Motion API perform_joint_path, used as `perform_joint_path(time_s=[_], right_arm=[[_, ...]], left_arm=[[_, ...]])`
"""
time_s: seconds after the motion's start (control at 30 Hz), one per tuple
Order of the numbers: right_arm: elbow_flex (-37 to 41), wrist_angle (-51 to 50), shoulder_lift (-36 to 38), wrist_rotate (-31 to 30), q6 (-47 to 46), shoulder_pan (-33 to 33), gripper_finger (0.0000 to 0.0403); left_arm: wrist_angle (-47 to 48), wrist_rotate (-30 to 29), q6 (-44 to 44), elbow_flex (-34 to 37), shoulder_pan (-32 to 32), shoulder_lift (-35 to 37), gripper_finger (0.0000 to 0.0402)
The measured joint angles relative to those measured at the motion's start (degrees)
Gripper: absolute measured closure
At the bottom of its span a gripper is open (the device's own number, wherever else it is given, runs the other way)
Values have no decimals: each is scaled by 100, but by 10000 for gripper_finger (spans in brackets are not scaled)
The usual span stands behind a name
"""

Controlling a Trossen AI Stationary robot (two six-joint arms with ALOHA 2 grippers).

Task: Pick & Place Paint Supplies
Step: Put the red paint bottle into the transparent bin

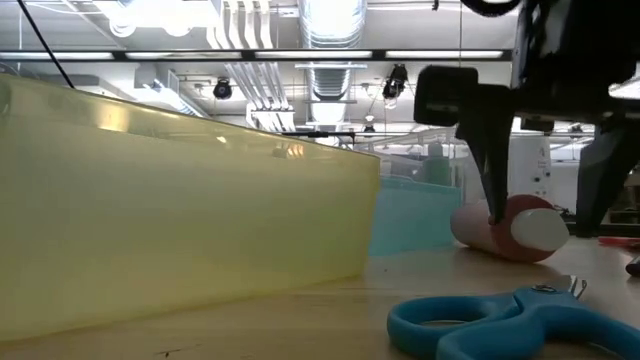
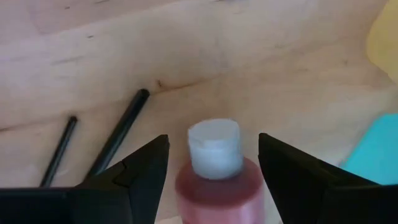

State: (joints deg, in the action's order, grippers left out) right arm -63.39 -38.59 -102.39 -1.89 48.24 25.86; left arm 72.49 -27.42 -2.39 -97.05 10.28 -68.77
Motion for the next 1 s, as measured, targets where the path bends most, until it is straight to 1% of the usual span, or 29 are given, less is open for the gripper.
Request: perform_joint_path(time_s=[0.1,0.2,0.3,0.37,0.47,0.67,0.87,1.0], right_arm=[[191,116,0,-224,25,-8,161],[344,202,0,-293,42,-14,161],[397,394,0,-552,42,-12,161],[426,487,0,-608,60,-12,169],[432,514,0,-610,142,-14,199],[380,466,0,-589,152,-12,289],[79,461,-1,-540,94,-14,292],[-374,205,-7,-475,-391,3,292]], left_arm=[[0,2,-24,-1,-2,0,94],[0,2,-85,-1,-1,0,94],[0,1,-101,-1,-1,0,94],[0,0,-109,-1,0,2,94],[0,2,-109,-1,0,2,94],[-2,2,-216,-1,-2,2,94],[-2,2,-247,-1,-2,2,94],[-2,2,-258,-1,-1,1,94]])
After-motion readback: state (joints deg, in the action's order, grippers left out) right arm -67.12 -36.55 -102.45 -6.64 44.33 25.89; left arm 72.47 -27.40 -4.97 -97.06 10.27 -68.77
